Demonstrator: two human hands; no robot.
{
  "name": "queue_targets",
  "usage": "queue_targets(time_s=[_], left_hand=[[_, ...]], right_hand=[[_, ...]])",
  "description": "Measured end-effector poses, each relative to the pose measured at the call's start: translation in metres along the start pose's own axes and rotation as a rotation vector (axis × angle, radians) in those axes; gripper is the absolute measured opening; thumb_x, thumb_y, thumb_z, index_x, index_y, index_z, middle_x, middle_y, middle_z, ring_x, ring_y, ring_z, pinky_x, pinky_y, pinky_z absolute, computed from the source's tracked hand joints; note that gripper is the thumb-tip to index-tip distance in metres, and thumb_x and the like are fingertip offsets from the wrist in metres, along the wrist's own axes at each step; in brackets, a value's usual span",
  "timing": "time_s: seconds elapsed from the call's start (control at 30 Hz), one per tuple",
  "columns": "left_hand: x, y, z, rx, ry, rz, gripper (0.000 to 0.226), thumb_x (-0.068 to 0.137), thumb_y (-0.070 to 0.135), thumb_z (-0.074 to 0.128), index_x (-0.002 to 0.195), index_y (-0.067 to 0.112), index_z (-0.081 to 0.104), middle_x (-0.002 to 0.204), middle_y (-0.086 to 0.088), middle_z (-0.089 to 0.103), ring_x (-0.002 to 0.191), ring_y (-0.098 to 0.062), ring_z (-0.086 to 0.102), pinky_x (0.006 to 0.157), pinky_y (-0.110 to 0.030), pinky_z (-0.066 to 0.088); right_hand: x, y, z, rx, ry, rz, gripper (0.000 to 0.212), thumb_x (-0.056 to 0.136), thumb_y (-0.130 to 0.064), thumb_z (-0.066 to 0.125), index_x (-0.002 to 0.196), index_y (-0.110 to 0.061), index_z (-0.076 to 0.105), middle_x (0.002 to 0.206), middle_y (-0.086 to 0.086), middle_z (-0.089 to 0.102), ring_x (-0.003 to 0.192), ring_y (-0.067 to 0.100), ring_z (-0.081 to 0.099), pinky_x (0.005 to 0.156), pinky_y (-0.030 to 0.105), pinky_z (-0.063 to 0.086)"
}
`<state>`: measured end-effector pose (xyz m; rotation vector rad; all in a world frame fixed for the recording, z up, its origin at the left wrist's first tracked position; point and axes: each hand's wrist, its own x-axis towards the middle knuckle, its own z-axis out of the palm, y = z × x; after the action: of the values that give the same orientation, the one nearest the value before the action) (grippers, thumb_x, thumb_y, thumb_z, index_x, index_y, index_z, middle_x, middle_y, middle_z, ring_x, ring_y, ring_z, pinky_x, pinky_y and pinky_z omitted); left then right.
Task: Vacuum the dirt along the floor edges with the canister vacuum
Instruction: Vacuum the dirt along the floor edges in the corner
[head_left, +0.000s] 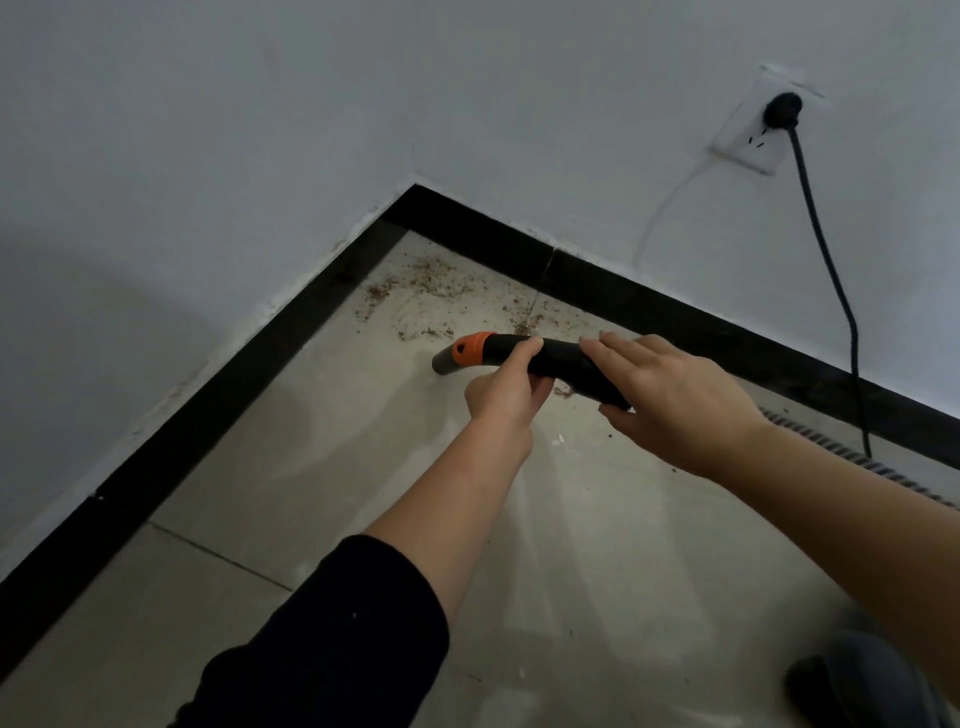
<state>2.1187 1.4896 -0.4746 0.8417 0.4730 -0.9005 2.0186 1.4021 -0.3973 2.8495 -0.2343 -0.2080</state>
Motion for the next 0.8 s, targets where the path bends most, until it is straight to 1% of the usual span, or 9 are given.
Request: queue_targets(time_s=[0.07, 0.17, 0.27, 0.47, 0.57, 0.67, 0.8], left_hand=[[0.011, 0.006, 0.001, 0.009, -0.016, -0.006, 0.037, 0.085, 0.014, 0.075, 0.116, 0.001, 0.059, 0.103, -0.016, 0.071, 0.077, -0.015, 0.070, 0.062, -0.018, 0.057], [0.025, 0.014, 0.005, 0.015, -0.024, -0.019, 0.037, 0.086, 0.015, 0.074, 0.117, 0.001, 0.060, 0.103, -0.016, 0.071, 0.082, -0.016, 0.070, 0.069, -0.020, 0.058], [0.032, 0.021, 0.012, 0.036, -0.024, -0.045, 0.036, 0.087, 0.014, 0.072, 0.117, 0.000, 0.059, 0.105, -0.017, 0.070, 0.086, -0.018, 0.070, 0.073, -0.022, 0.058], [0.036, 0.034, 0.025, 0.100, -0.033, -0.120, 0.039, 0.090, 0.013, 0.069, 0.124, -0.002, 0.057, 0.104, -0.018, 0.070, 0.088, -0.019, 0.069, 0.074, -0.023, 0.057], [0.037, 0.040, 0.030, 0.108, -0.029, -0.138, 0.043, 0.090, 0.014, 0.069, 0.127, -0.002, 0.055, 0.106, -0.019, 0.069, 0.092, -0.021, 0.069, 0.071, -0.023, 0.057], [0.035, 0.043, 0.033, 0.128, -0.010, -0.151, 0.043, 0.090, 0.014, 0.069, 0.127, -0.003, 0.055, 0.106, -0.018, 0.070, 0.088, -0.019, 0.069, 0.068, -0.022, 0.057], [0.036, 0.047, 0.032, 0.163, 0.017, -0.167, 0.040, 0.091, 0.014, 0.067, 0.125, -0.004, 0.056, 0.105, -0.018, 0.069, 0.090, -0.020, 0.068, 0.074, -0.024, 0.057]], right_hand=[[0.010, -0.001, 0.002, -0.002, 0.006, 0.012, 0.067, 0.097, -0.034, 0.049, 0.152, -0.019, 0.015, 0.150, 0.002, 0.034, 0.128, 0.021, 0.042, 0.094, 0.031, 0.049], [0.022, -0.001, 0.006, -0.009, 0.005, 0.027, 0.066, 0.097, -0.033, 0.050, 0.152, -0.018, 0.016, 0.149, 0.003, 0.036, 0.125, 0.022, 0.044, 0.096, 0.034, 0.048], [0.031, 0.000, 0.005, -0.010, -0.002, 0.056, 0.064, 0.097, -0.031, 0.049, 0.152, -0.017, 0.017, 0.148, 0.004, 0.037, 0.124, 0.023, 0.045, 0.094, 0.035, 0.050], [0.039, 0.003, -0.009, -0.017, -0.078, 0.100, 0.065, 0.097, -0.029, 0.050, 0.152, -0.016, 0.017, 0.151, 0.008, 0.034, 0.125, 0.025, 0.045, 0.095, 0.035, 0.049], [0.043, 0.004, -0.015, -0.002, -0.092, 0.127, 0.064, 0.098, -0.027, 0.049, 0.152, -0.016, 0.016, 0.152, 0.008, 0.032, 0.125, 0.025, 0.044, 0.092, 0.034, 0.049], [0.045, 0.001, -0.015, 0.023, -0.103, 0.160, 0.064, 0.098, -0.024, 0.049, 0.151, -0.014, 0.017, 0.151, 0.009, 0.032, 0.123, 0.026, 0.046, 0.093, 0.034, 0.048], [0.046, -0.008, -0.011, 0.051, -0.132, 0.196, 0.069, 0.094, -0.020, 0.057, 0.151, -0.012, 0.019, 0.152, 0.012, 0.031, 0.123, 0.028, 0.046, 0.092, 0.035, 0.048]])
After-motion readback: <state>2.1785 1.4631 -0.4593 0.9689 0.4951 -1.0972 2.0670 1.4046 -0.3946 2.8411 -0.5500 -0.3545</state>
